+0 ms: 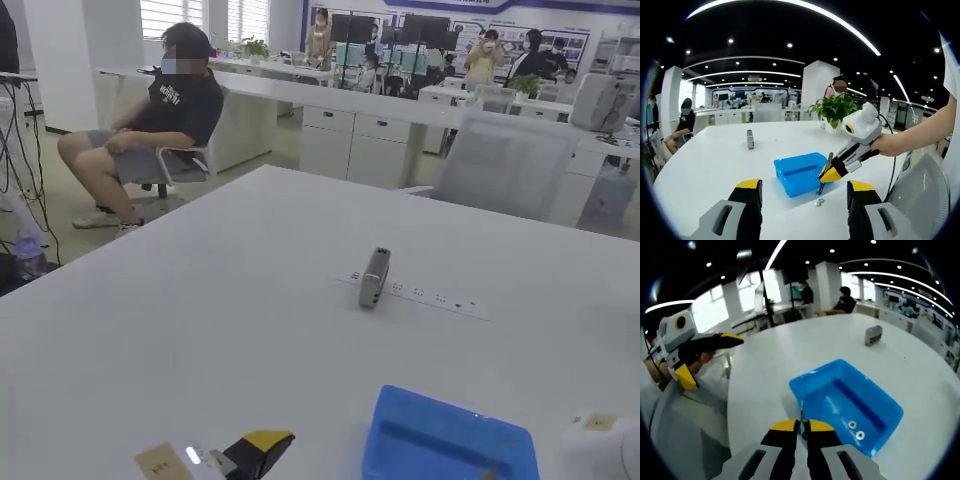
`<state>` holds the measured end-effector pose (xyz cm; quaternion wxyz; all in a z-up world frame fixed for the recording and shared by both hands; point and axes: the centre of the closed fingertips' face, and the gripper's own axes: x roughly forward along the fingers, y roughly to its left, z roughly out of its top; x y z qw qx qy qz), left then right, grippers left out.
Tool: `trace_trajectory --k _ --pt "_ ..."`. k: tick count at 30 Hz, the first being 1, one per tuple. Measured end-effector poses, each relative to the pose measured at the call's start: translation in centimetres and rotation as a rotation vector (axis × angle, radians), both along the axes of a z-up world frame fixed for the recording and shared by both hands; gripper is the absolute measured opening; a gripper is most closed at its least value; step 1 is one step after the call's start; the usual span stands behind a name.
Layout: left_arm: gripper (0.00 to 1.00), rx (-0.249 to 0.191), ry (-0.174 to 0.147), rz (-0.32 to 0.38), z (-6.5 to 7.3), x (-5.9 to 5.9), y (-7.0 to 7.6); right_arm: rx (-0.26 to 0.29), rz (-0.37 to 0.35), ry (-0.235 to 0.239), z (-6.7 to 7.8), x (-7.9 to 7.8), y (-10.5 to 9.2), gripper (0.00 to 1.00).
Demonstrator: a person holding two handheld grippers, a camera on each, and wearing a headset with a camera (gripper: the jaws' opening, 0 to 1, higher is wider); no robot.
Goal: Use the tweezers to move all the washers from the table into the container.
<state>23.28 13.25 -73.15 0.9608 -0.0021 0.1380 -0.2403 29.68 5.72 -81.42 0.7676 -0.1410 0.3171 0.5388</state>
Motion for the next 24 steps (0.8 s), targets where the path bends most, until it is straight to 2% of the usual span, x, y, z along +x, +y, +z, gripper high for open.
trace_trajectory --k 10,15,18,24 --pt "0.68 0.010 0.006 -0.003 -0.2 0.0 0.0 -0.070 0.080 -0.070 -0.2 -0.5 0.4 0.03" --pt "0.68 0.012 0.008 -0.006 -0.2 0.0 0.0 -0.073 0.092 -0.027 -0.2 -1.2 0.3 0.03" --pt "0.68 0.012 0.008 -0.004 -0.2 0.0 0.0 -0.076 0.097 -0.024 -0.2 -1.7 -0.1 0.03" --pt "0.67 0.015 0.011 -0.011 -0.3 -0.1 -0.1 -0.083 0.107 0.002 -0.3 -3.7 -1.2 0.02"
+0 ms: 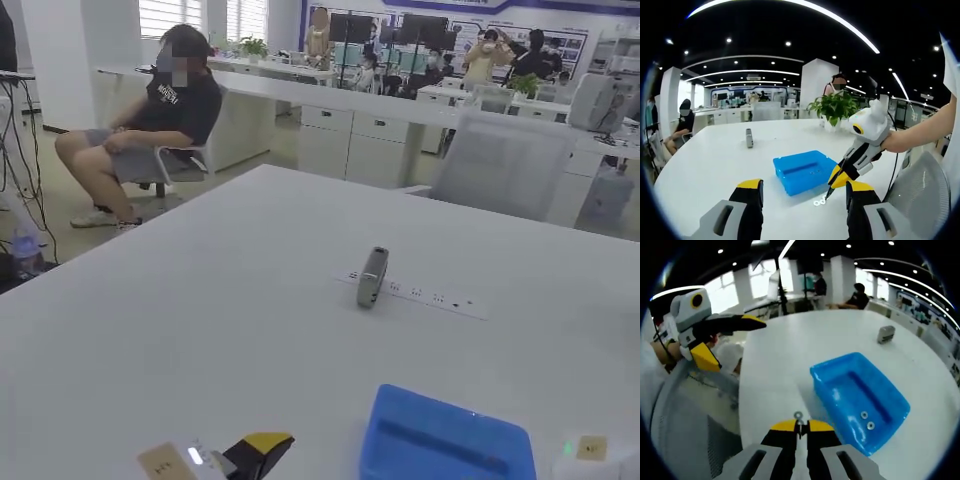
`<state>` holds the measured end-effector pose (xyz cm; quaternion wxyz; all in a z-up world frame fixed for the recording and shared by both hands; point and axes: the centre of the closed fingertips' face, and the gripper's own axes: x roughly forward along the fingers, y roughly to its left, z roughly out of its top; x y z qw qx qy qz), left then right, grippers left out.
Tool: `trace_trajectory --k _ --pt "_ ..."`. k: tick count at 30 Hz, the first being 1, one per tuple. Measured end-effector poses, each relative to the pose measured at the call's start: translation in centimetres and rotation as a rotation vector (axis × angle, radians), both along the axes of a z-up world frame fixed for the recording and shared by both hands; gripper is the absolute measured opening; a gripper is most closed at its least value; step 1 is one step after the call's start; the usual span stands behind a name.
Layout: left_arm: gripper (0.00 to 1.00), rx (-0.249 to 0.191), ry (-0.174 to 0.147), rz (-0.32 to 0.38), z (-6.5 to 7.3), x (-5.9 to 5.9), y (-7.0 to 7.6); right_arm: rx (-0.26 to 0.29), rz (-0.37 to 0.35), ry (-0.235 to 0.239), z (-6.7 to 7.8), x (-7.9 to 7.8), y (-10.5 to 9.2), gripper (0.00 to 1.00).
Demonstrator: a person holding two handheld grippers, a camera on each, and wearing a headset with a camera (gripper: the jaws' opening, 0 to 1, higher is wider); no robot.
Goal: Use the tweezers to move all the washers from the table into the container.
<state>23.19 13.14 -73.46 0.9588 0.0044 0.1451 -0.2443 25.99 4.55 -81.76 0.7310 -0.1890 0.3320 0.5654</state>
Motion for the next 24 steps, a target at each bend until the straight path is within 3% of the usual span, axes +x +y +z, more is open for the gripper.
trace_trajectory --k 5,9,16,24 --pt "0.66 0.004 0.003 -0.007 -0.1 -0.1 -0.1 -0.005 0.017 0.016 0.1 -1.5 -0.4 0.02" --pt "0.65 0.006 0.006 -0.013 -0.1 -0.1 -0.2 -0.049 0.072 -0.016 0.4 -2.1 -0.7 0.03" --pt "0.64 0.009 0.008 -0.020 -0.1 -0.2 -0.3 -0.076 0.133 -0.043 0.8 -1.5 -0.1 0.03" --pt "0.62 0.001 0.012 -0.017 -0.1 -0.2 -0.2 -0.123 0.182 -0.038 -0.1 -1.4 0.4 0.03"
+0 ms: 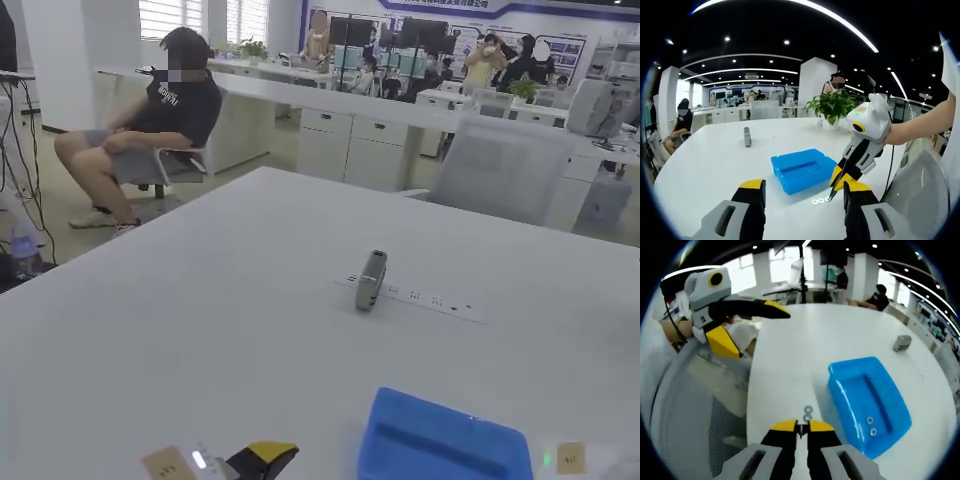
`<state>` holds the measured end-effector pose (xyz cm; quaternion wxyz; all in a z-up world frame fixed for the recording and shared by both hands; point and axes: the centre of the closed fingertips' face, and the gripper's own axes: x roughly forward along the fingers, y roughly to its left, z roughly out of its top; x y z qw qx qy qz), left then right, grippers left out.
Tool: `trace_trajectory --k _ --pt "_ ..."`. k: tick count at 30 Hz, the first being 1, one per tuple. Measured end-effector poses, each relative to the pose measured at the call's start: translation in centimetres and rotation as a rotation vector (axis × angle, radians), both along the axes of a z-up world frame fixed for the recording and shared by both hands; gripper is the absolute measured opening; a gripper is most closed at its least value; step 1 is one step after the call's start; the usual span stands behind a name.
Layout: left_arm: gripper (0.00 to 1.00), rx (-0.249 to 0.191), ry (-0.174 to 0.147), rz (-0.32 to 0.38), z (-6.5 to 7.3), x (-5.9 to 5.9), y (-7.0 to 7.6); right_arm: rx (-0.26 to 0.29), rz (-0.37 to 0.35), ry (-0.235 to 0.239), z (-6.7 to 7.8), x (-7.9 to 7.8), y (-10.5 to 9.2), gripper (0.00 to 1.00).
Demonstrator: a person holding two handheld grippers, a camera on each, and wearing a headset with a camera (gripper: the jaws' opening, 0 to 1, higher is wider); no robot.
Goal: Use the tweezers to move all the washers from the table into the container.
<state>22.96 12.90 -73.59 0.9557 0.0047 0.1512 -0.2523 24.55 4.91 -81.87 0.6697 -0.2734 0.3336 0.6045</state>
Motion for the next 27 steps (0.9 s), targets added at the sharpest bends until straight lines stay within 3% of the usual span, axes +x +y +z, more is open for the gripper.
trace_trajectory --k 20,27 --pt "0.60 0.007 0.003 0.001 -0.17 0.01 0.05 0.030 -0.020 0.008 -0.13 0.23 0.69 0.04" --pt "0.59 0.012 0.002 0.003 -0.19 0.03 0.12 0.039 -0.008 -0.047 -0.13 -0.03 0.49 0.04"
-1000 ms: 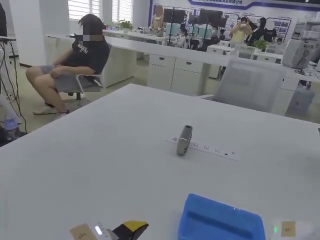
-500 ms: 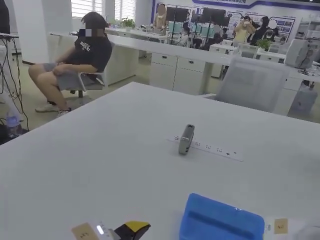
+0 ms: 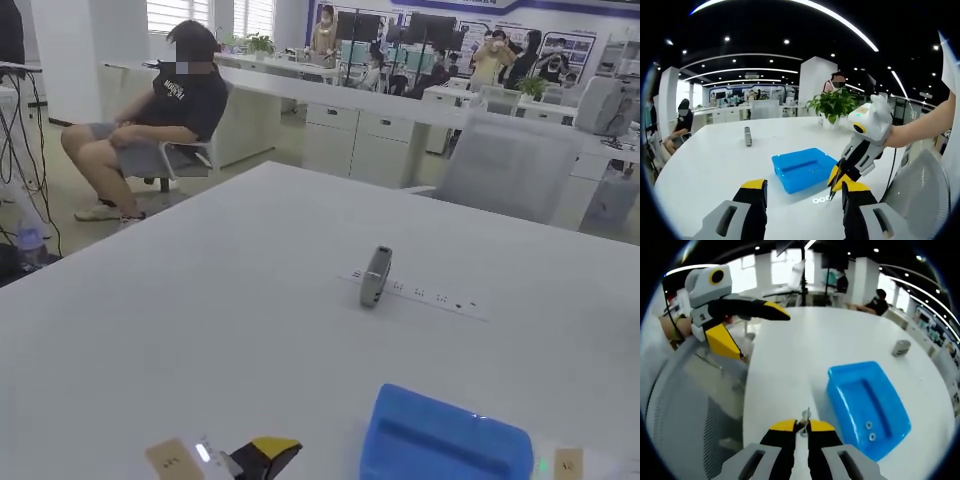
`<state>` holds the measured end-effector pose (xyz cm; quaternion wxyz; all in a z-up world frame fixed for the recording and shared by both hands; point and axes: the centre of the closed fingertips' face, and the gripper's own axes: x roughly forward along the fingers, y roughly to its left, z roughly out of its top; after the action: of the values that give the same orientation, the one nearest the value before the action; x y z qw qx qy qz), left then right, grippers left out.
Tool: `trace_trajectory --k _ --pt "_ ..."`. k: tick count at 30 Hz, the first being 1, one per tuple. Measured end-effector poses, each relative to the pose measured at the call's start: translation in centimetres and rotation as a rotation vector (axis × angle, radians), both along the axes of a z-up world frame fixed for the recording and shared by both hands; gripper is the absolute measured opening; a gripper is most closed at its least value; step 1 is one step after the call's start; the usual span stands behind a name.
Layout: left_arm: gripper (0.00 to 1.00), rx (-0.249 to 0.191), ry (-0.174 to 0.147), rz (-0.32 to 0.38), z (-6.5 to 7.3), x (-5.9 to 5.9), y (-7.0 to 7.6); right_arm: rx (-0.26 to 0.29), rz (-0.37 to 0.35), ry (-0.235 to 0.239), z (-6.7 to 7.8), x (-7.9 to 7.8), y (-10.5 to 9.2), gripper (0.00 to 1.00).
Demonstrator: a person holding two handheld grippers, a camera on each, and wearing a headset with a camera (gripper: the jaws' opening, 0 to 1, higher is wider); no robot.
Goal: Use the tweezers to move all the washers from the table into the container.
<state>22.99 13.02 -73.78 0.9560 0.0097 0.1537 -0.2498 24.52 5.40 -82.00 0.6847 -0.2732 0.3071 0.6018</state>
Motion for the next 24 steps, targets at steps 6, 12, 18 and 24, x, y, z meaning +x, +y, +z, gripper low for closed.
trace_trajectory --k 6,12,18,24 --pt "0.59 0.002 0.002 -0.004 0.0 0.0 -0.1 0.036 -0.034 -0.027 0.0 0.0 0.0 0.04" --pt "0.59 0.007 0.005 -0.004 -0.1 -0.1 -0.1 0.124 -0.129 -0.023 0.0 0.2 0.4 0.04" --pt "0.58 0.012 0.009 -0.004 -0.2 0.0 0.0 0.205 -0.269 0.001 0.1 1.0 -0.2 0.04" --pt "0.57 0.013 0.008 -0.005 -0.2 0.0 0.0 0.213 -0.250 -0.044 -0.1 -0.1 -0.4 0.01"
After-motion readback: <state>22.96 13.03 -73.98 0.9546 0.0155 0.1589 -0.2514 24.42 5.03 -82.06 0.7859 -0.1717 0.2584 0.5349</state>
